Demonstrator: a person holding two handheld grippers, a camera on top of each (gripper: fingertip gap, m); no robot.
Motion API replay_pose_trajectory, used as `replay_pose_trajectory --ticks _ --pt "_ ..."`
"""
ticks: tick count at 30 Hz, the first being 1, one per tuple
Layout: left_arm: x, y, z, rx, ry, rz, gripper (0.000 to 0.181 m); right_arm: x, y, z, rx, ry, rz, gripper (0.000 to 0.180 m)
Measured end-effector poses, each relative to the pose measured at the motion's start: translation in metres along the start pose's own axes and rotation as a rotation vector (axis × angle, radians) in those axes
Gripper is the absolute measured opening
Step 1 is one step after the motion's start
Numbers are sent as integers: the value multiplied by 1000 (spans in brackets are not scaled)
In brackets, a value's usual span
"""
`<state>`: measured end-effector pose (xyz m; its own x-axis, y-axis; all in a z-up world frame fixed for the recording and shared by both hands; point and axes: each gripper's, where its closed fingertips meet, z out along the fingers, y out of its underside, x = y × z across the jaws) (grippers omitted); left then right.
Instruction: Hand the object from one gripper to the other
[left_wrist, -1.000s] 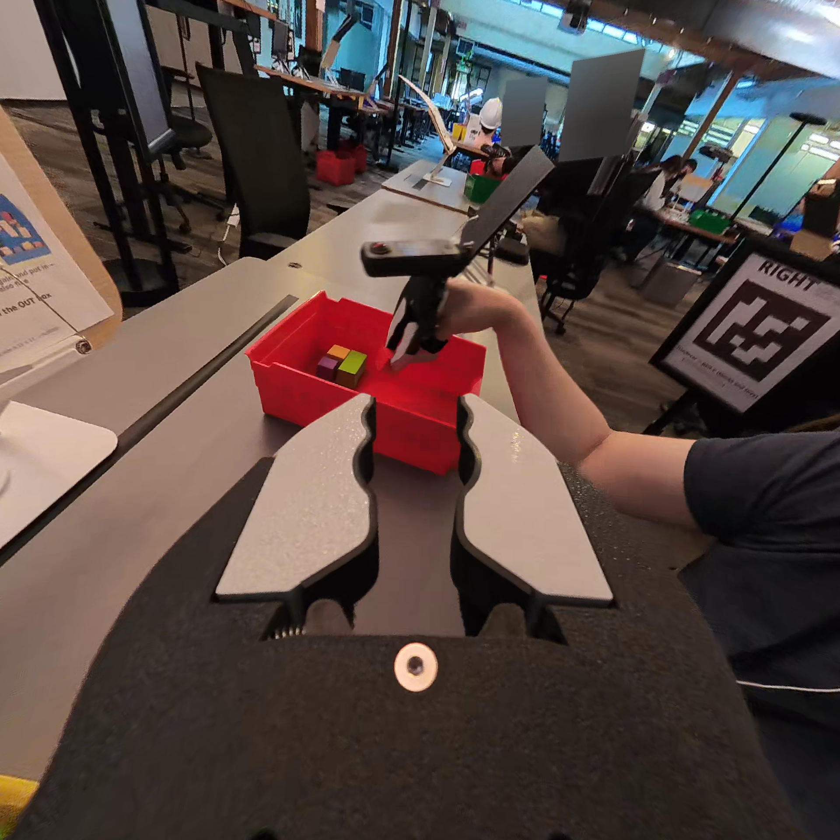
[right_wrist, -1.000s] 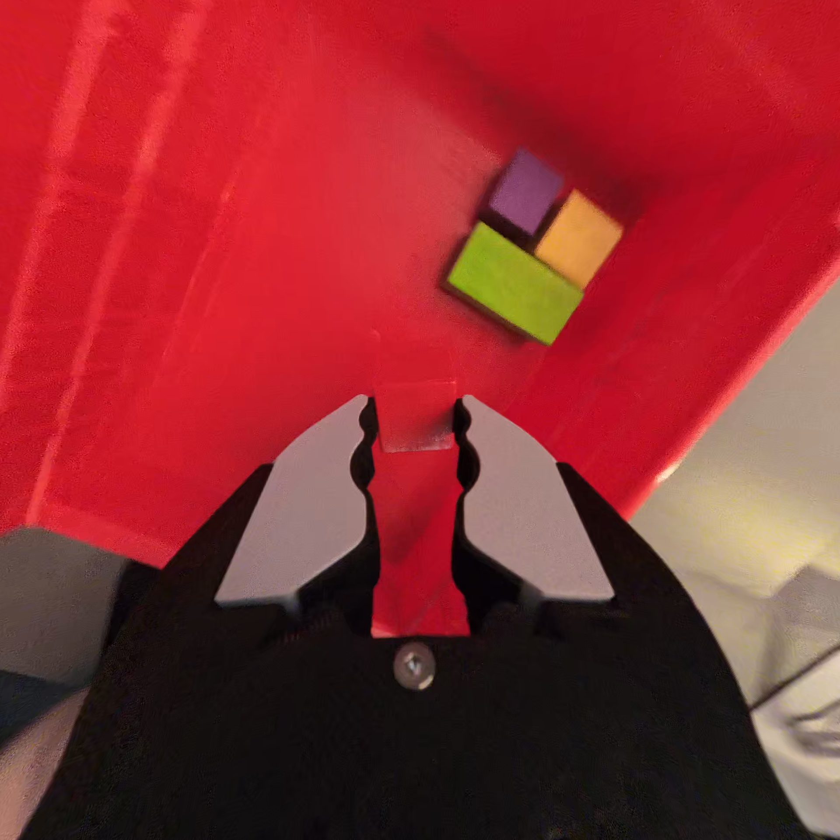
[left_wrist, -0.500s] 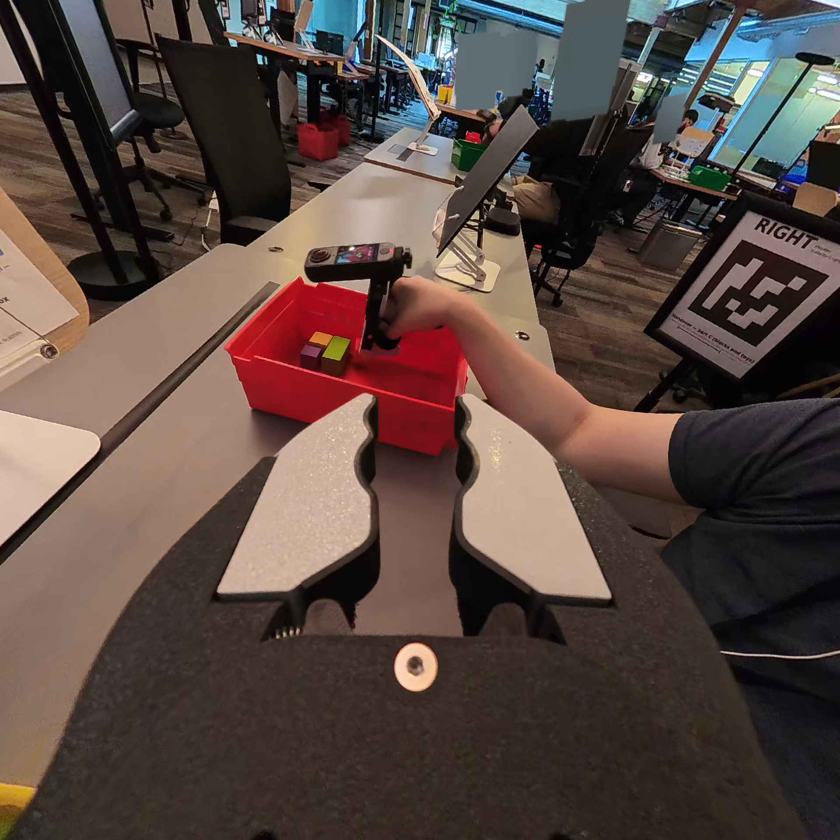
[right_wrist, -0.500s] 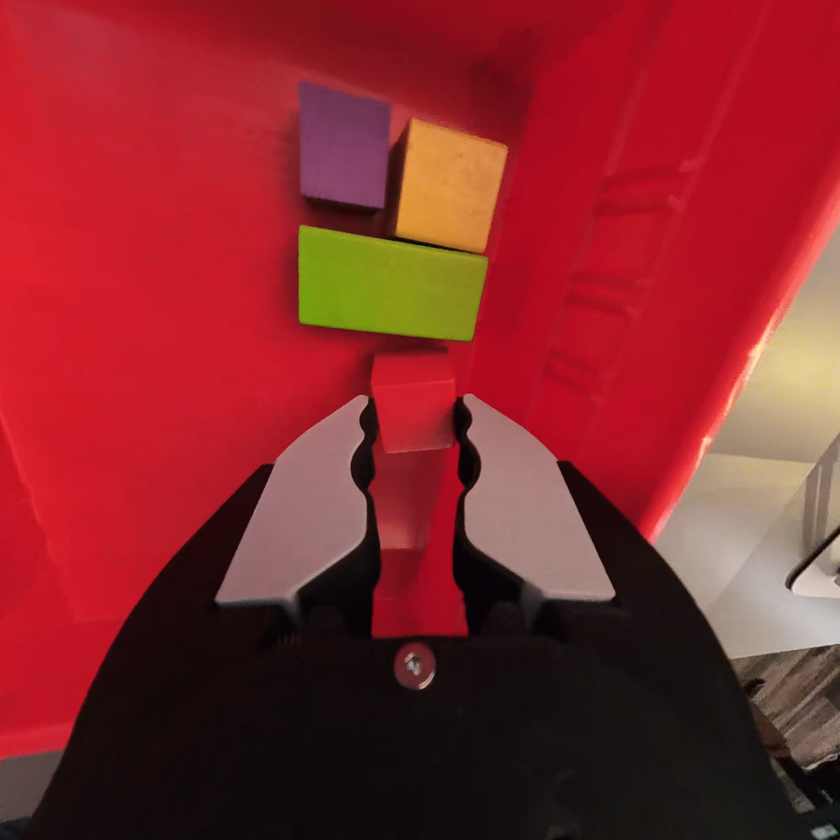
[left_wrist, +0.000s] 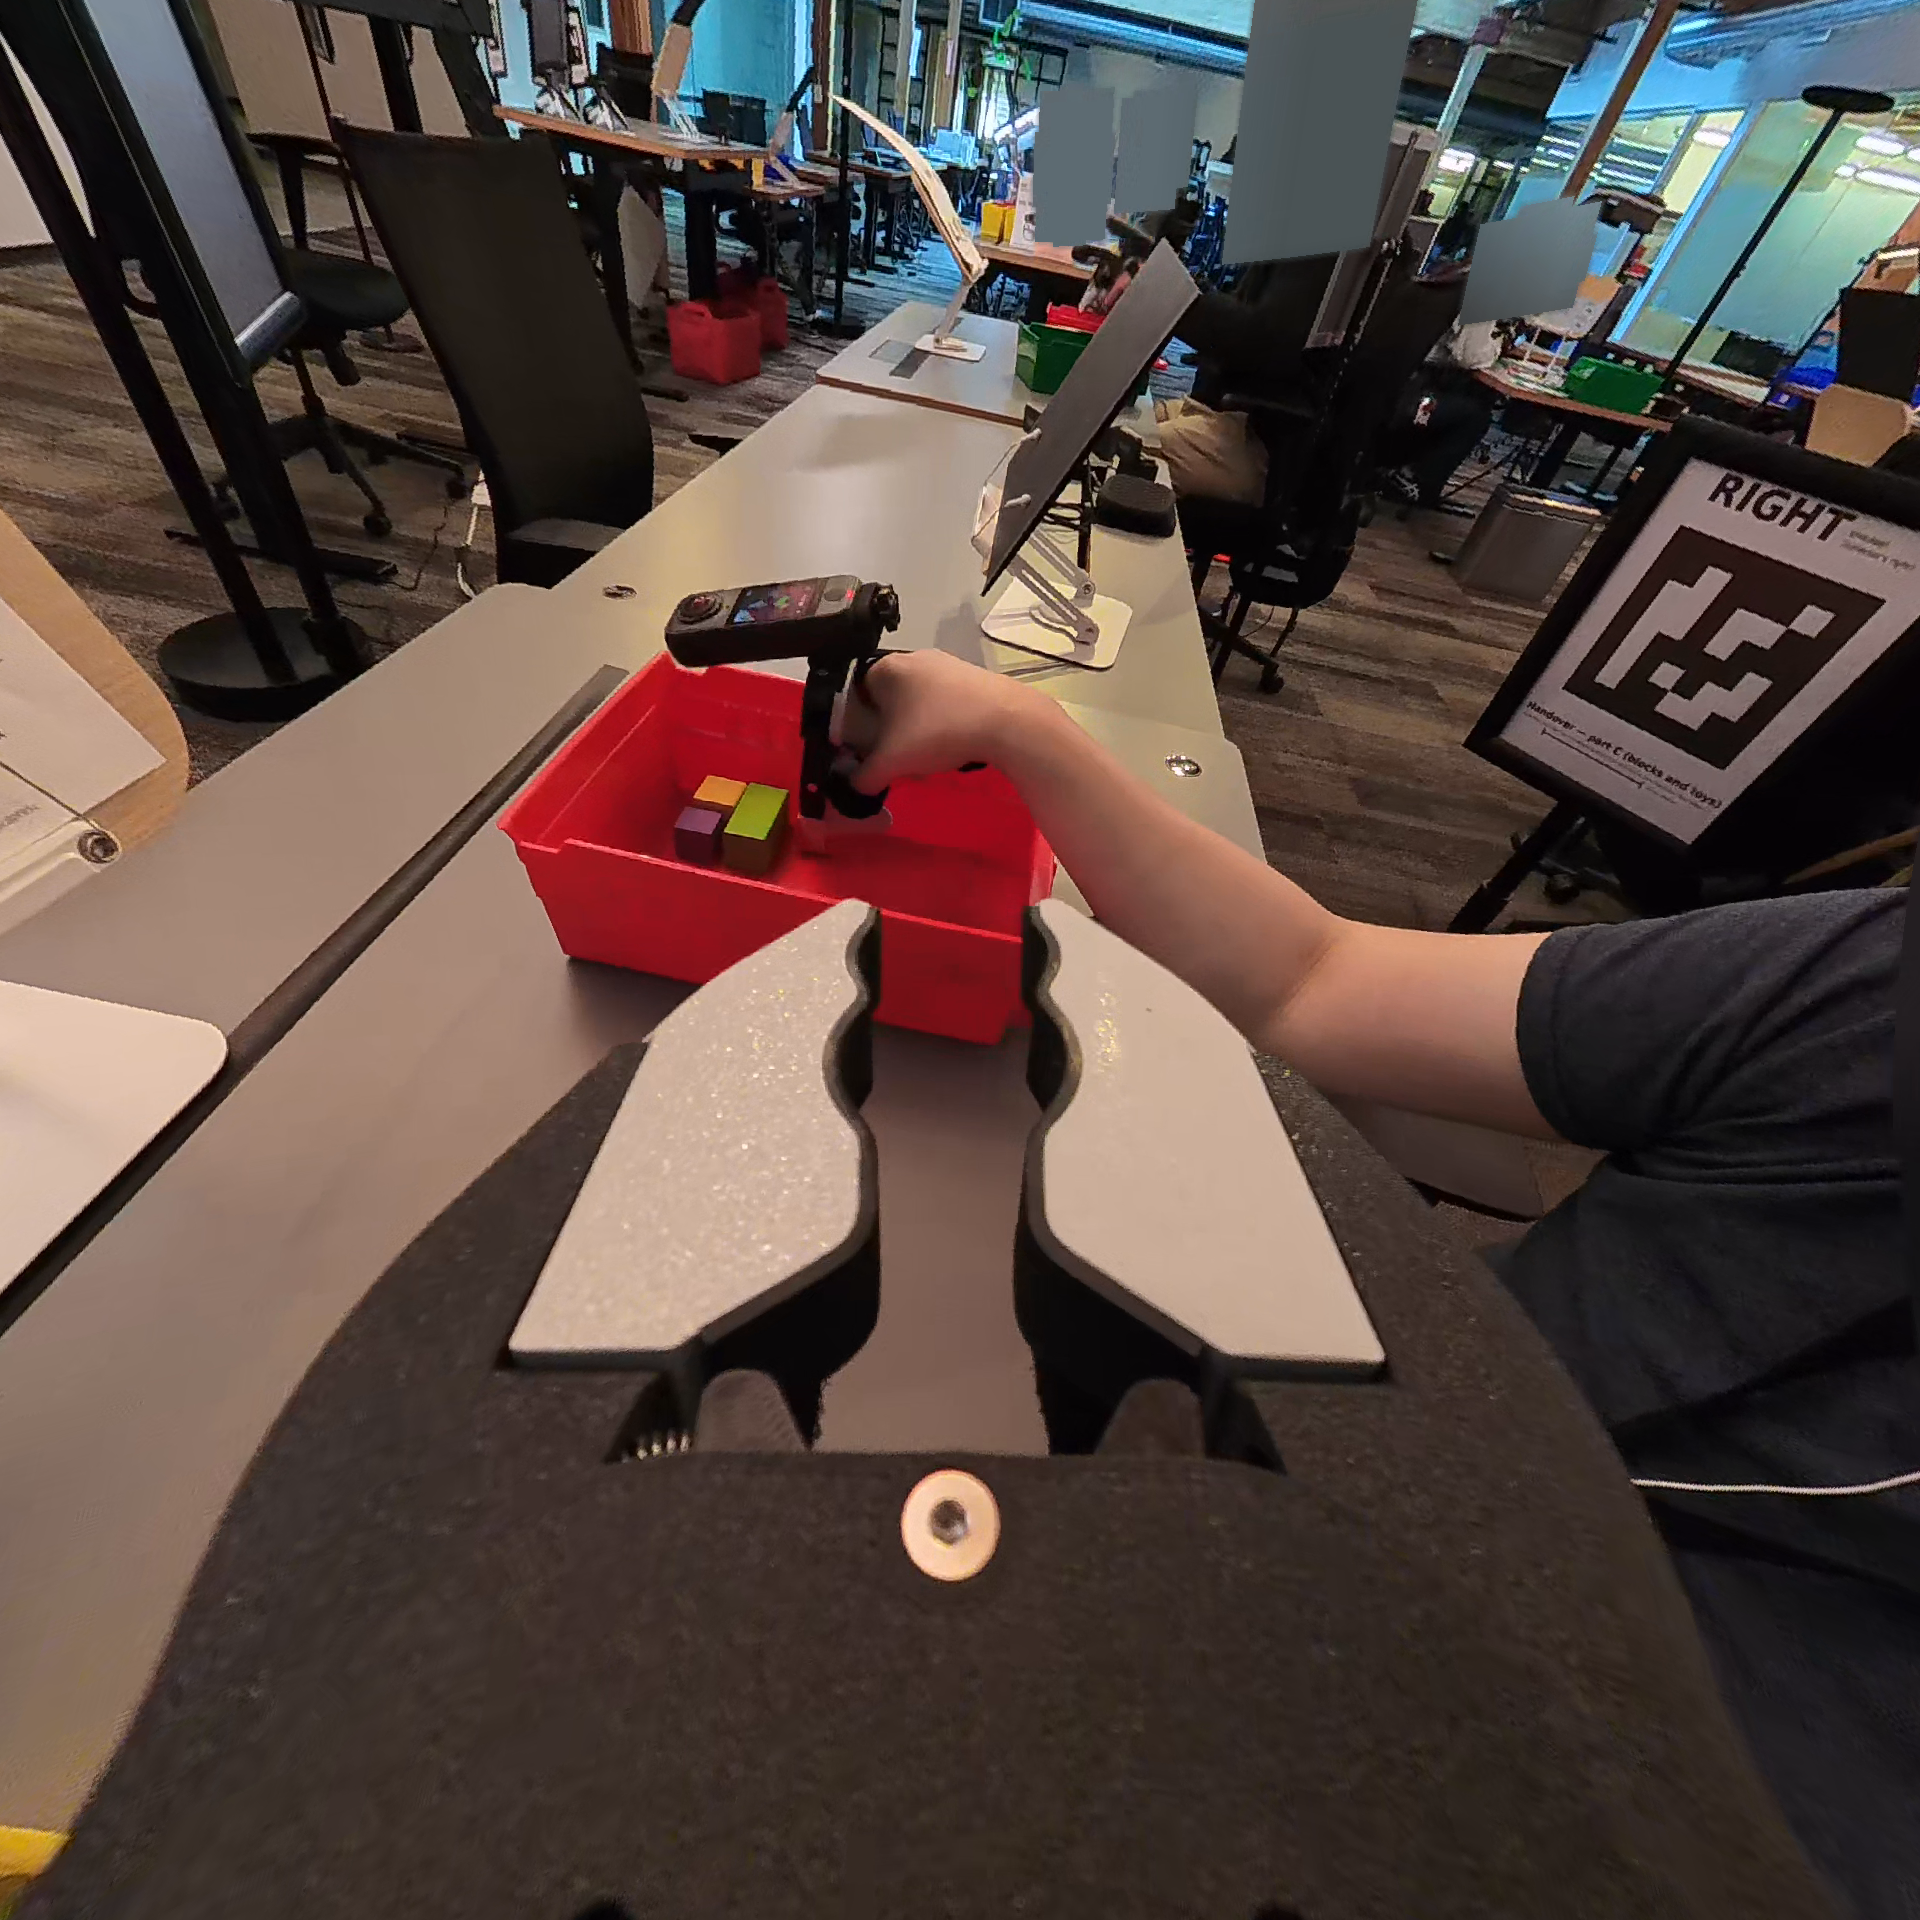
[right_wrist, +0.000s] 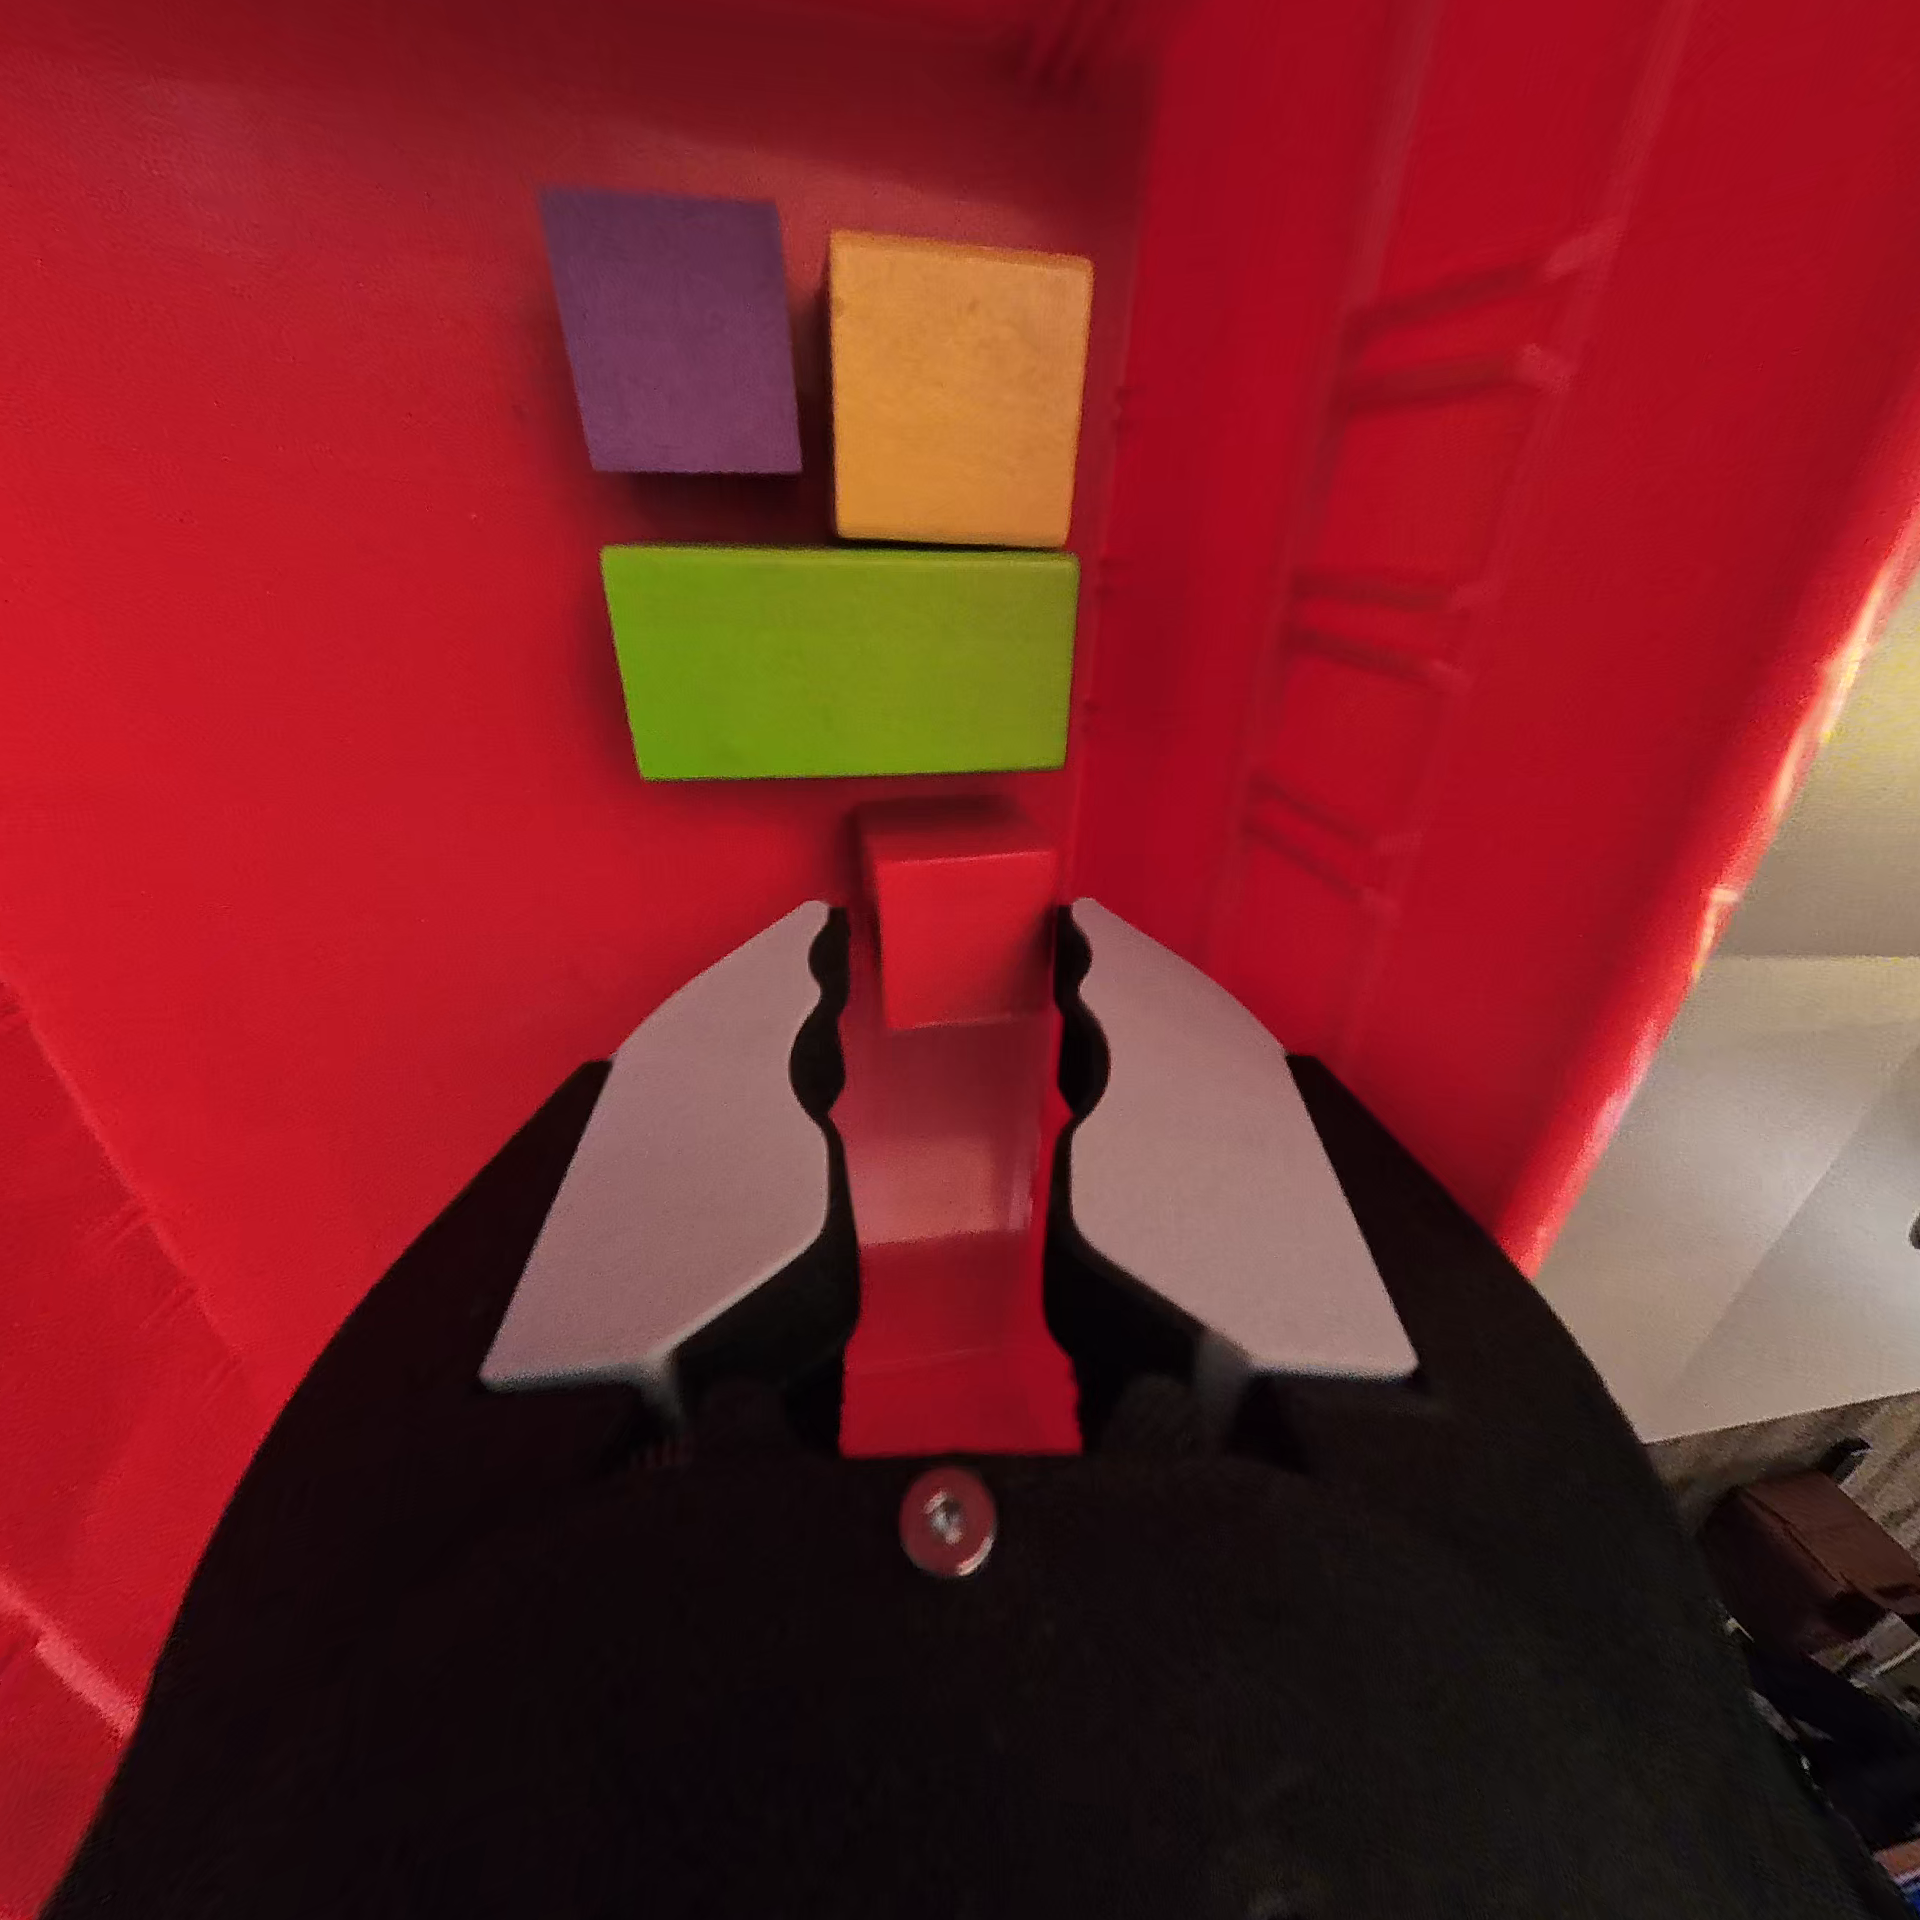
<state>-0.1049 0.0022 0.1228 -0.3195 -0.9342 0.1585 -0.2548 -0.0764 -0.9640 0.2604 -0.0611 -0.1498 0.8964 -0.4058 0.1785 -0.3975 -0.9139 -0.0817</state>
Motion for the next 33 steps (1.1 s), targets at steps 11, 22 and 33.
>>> replay_pose_trajectory --ticks 11,22,33 --pt "-84 65 -106 -348 -531 70 38 -22 -11 -103 354 -133 -63 47" --pt "-159 215 -156 -777 -735 -555 37 -22 -3 -127 437 -185 -86 47" --pt "-180 259 -141 -910 -757 -679 43 -25 0 -122 405 -188 -123 47"
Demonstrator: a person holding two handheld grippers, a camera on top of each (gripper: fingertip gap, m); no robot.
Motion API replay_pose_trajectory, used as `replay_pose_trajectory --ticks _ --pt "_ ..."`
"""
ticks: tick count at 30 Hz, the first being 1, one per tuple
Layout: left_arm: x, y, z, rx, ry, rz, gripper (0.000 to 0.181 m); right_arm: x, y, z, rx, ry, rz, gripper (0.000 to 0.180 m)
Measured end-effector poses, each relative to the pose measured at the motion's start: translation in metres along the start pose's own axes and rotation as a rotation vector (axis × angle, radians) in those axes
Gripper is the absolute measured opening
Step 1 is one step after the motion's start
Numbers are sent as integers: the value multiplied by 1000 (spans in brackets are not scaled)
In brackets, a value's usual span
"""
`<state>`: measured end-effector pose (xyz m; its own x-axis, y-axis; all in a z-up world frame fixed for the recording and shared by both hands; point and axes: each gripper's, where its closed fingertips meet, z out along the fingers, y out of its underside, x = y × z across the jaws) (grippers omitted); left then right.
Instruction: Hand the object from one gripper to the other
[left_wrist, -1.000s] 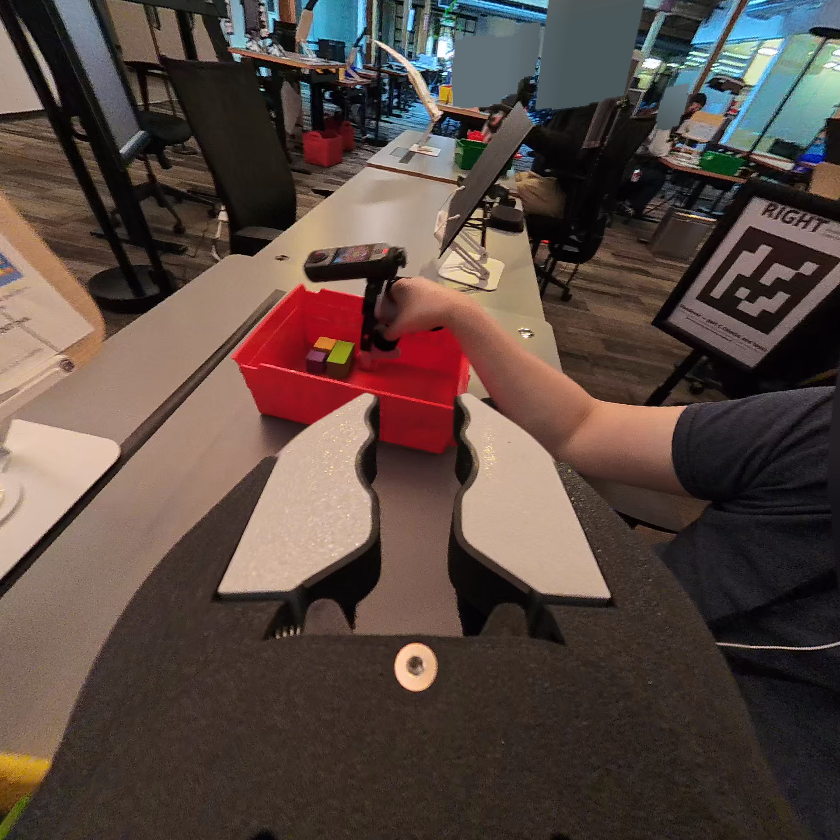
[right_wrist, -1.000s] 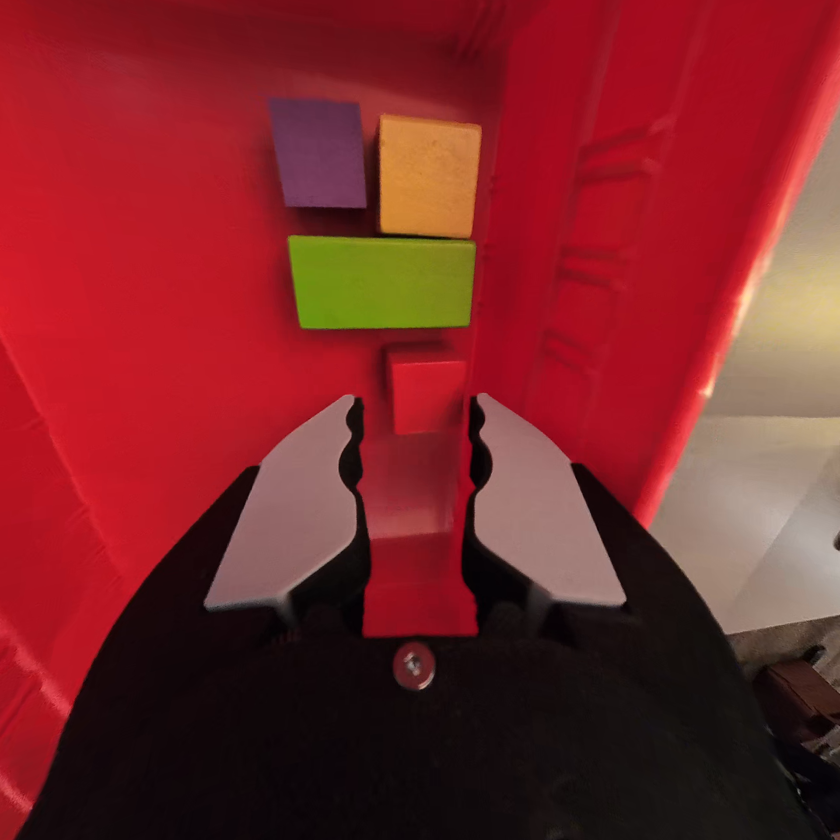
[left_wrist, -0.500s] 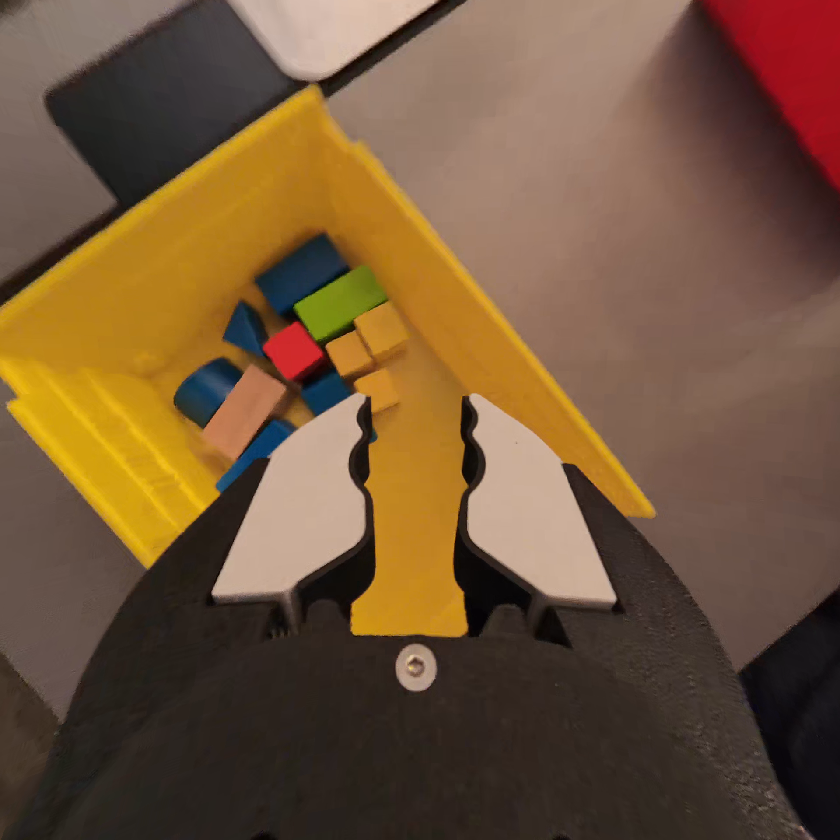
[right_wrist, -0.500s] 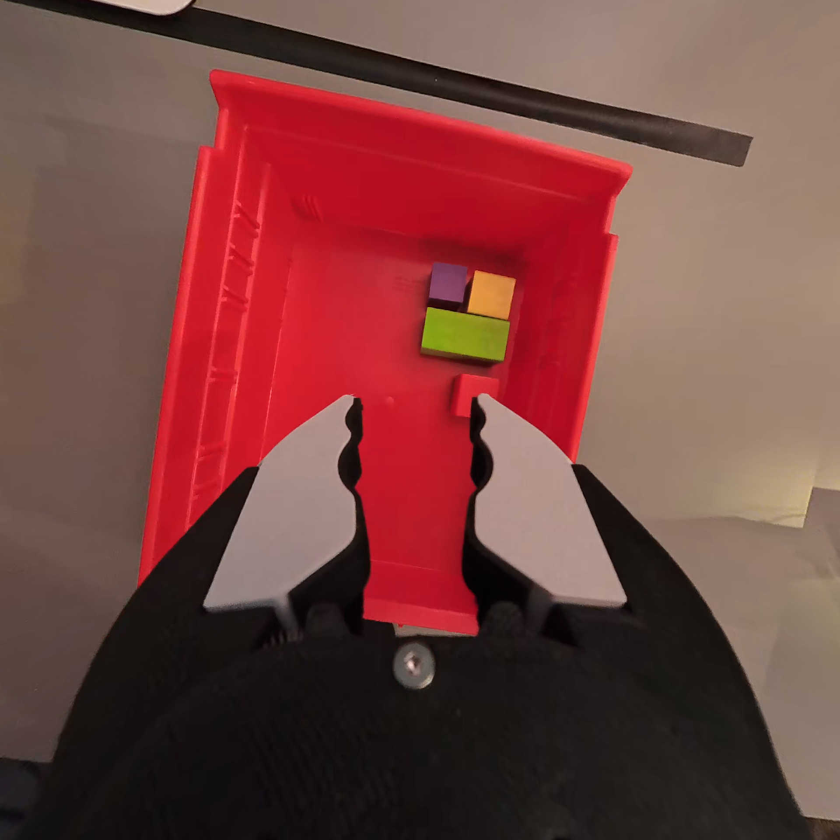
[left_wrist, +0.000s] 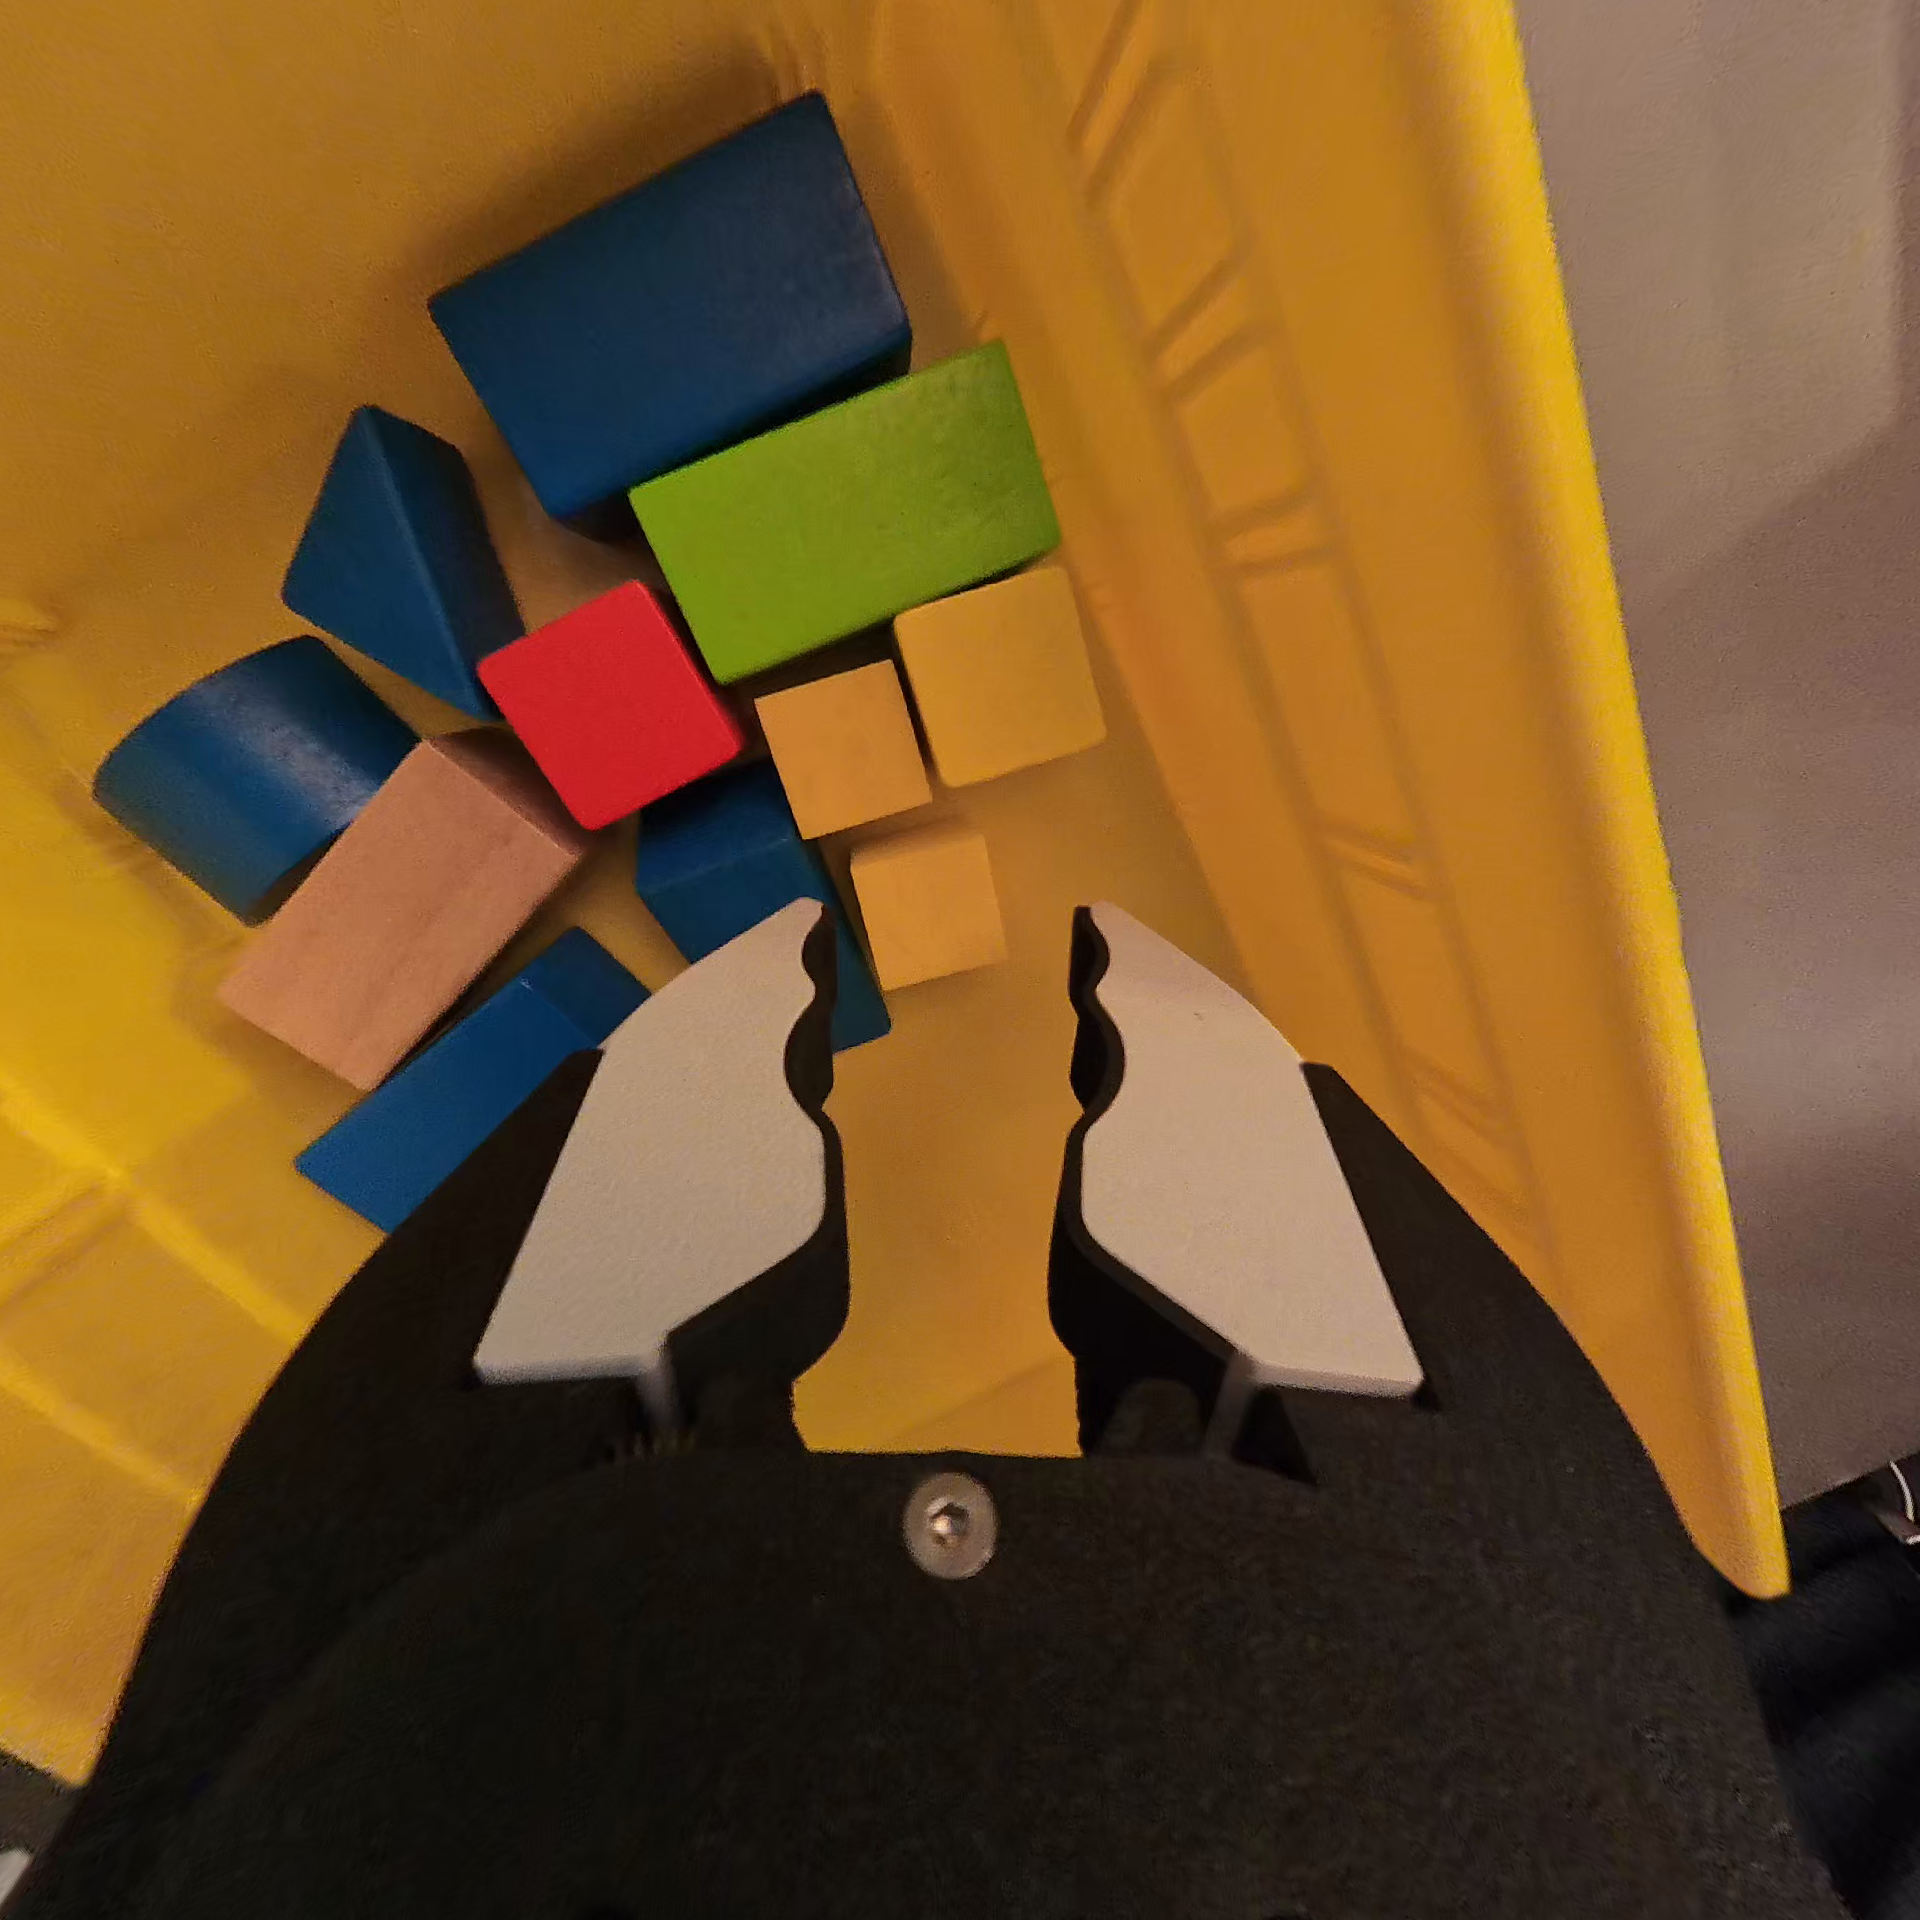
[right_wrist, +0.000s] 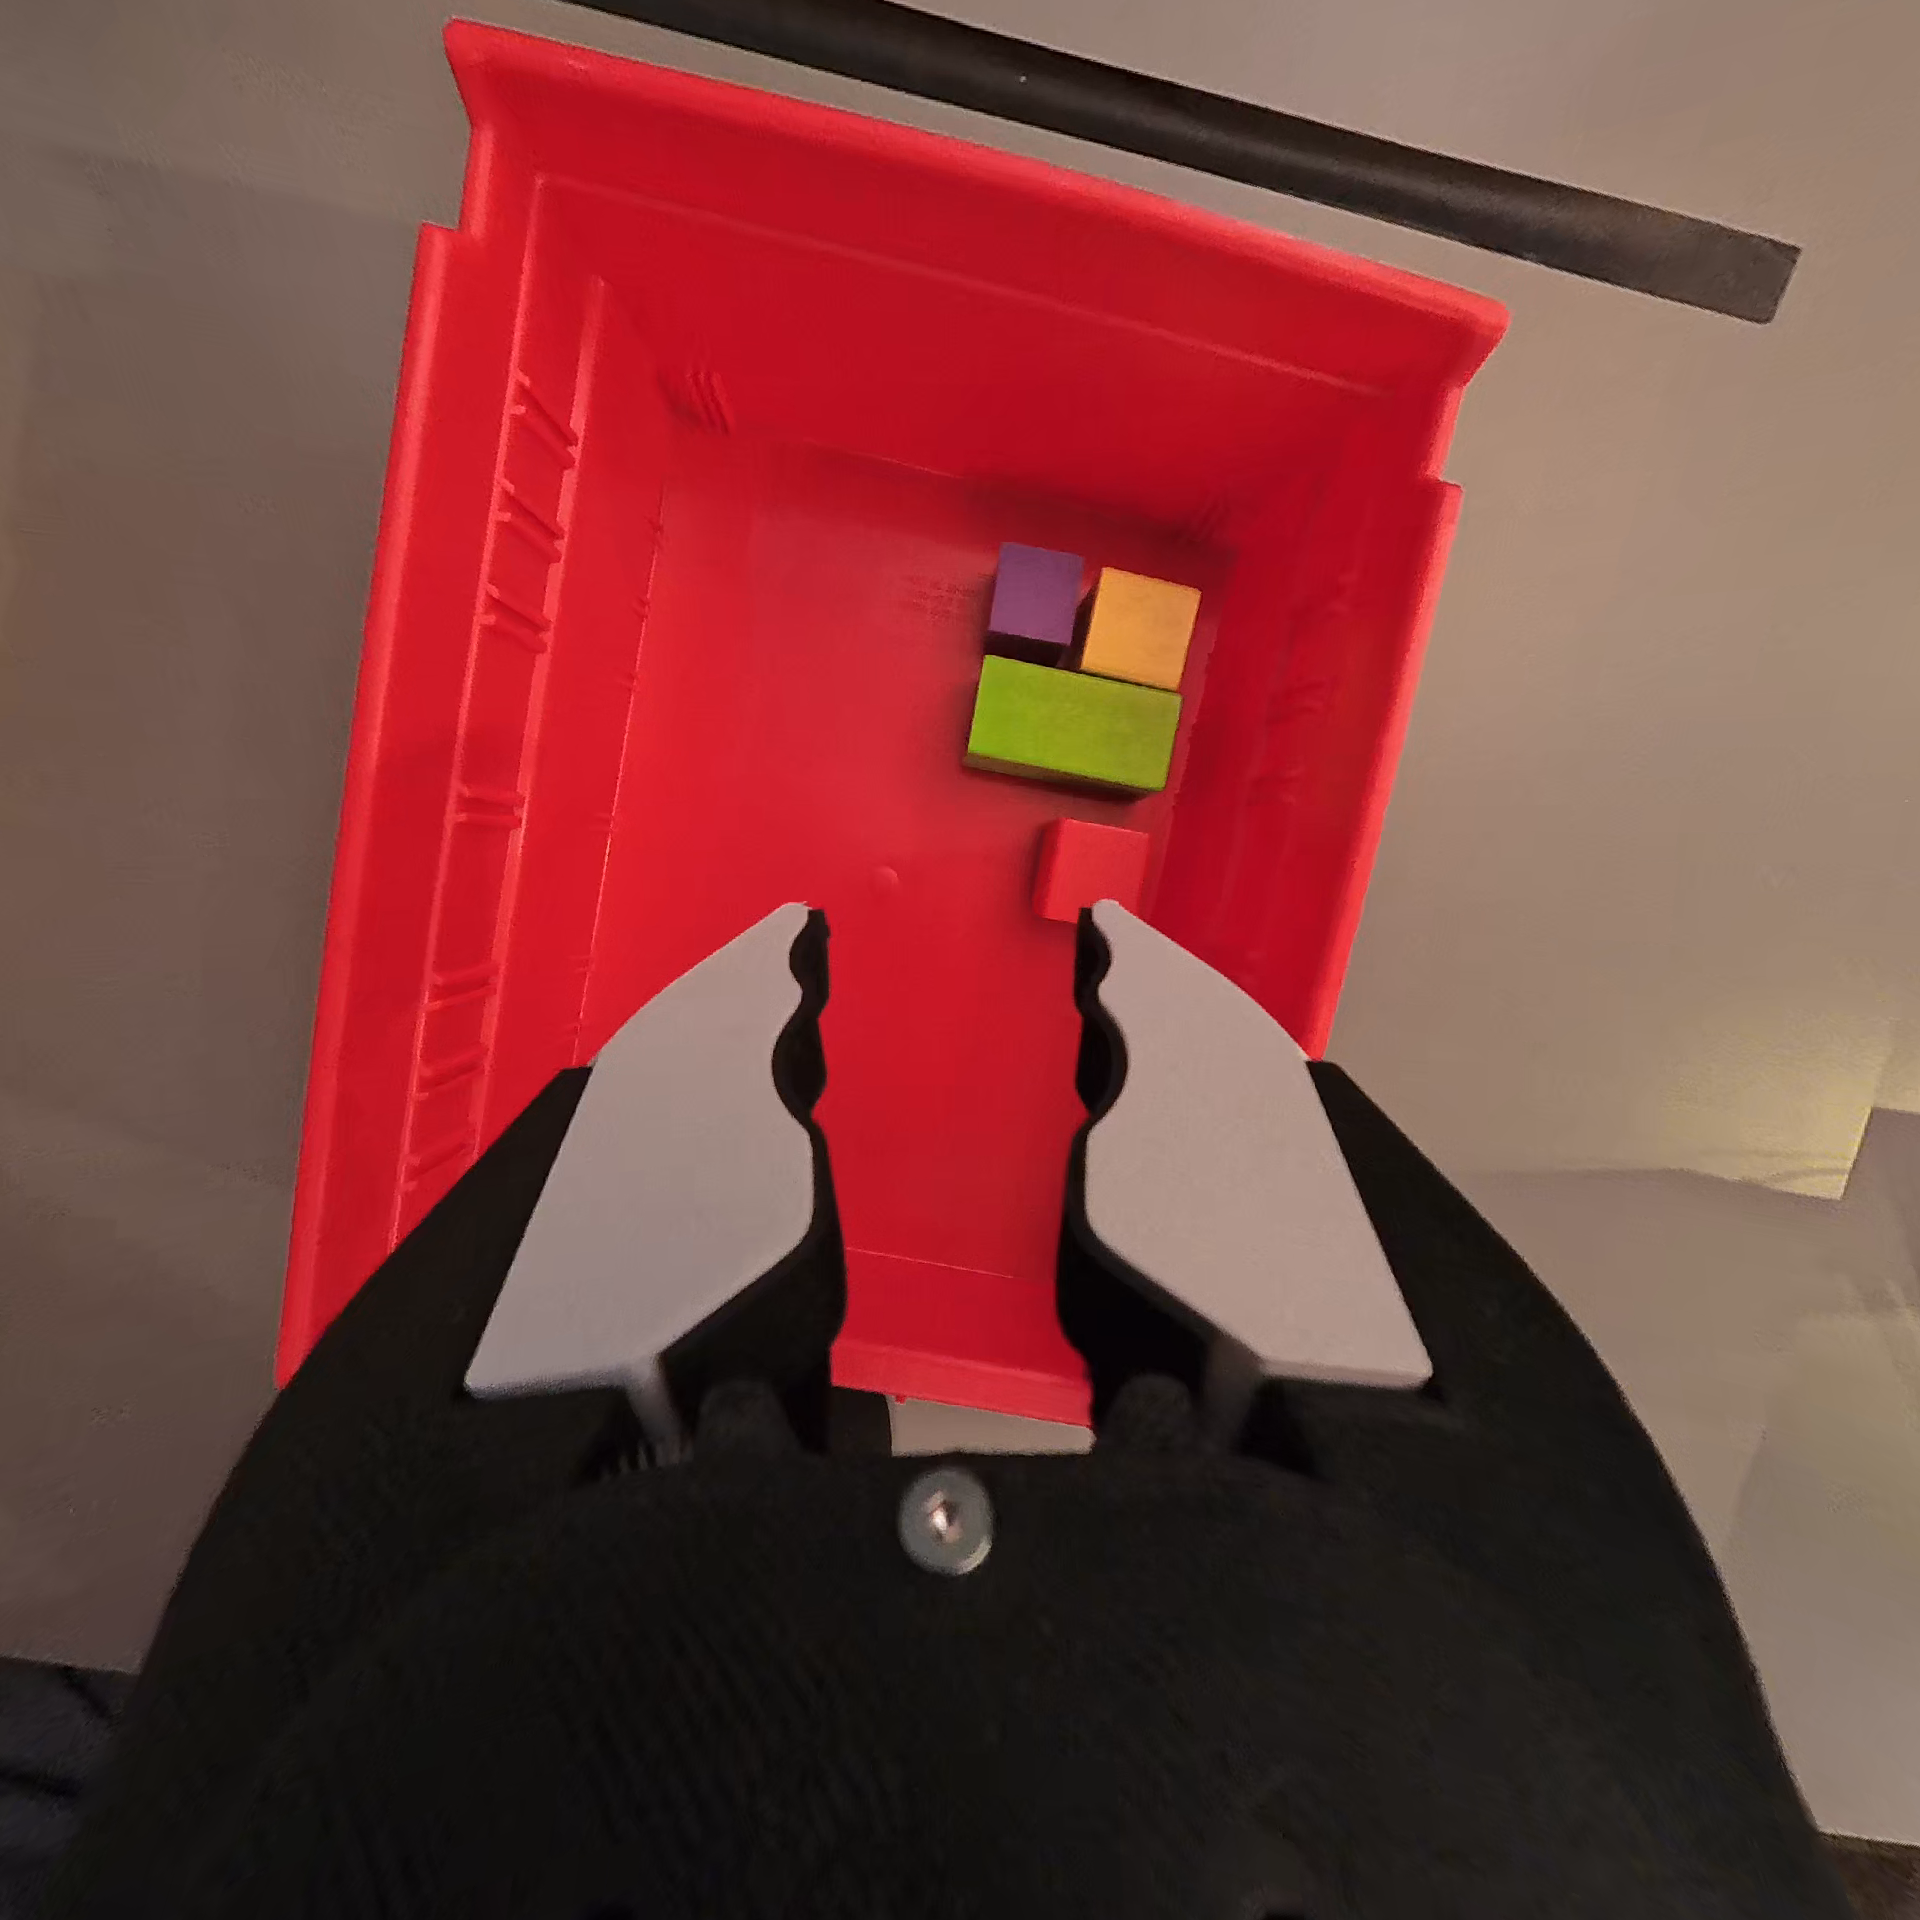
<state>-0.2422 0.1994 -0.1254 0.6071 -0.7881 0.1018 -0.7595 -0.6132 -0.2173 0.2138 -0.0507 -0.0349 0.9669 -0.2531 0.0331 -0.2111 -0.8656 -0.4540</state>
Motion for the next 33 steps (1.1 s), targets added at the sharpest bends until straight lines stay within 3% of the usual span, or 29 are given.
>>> replay_pose_trajectory --ticks 11,15,23,26,29,31,33 --pt "5 7 18 -111 -25 -15 39 -2 5 7 -48 3 -35 47" --pt "0 8 22 -134 -73 -3 30 -4 6 10 -65 3 -46 47" --pt "-5 4 0 -72 -106 21 28 -5 6 7 -69 15 -57 47" --pt "3 -7 -36 91 -41 21 28 -12 -2 -3 -22 23 -79 47" --pt "45 -30 -95 389 197 107 28 -34 -28 -24 127 9 -153 44" --pt "93 -38 -143 595 421 245 28 -64 -63 -52 345 -7 -253 43" --pt "136 -35 -182 730 586 385 28 -118 -99 -96 689 -83 -425 43"
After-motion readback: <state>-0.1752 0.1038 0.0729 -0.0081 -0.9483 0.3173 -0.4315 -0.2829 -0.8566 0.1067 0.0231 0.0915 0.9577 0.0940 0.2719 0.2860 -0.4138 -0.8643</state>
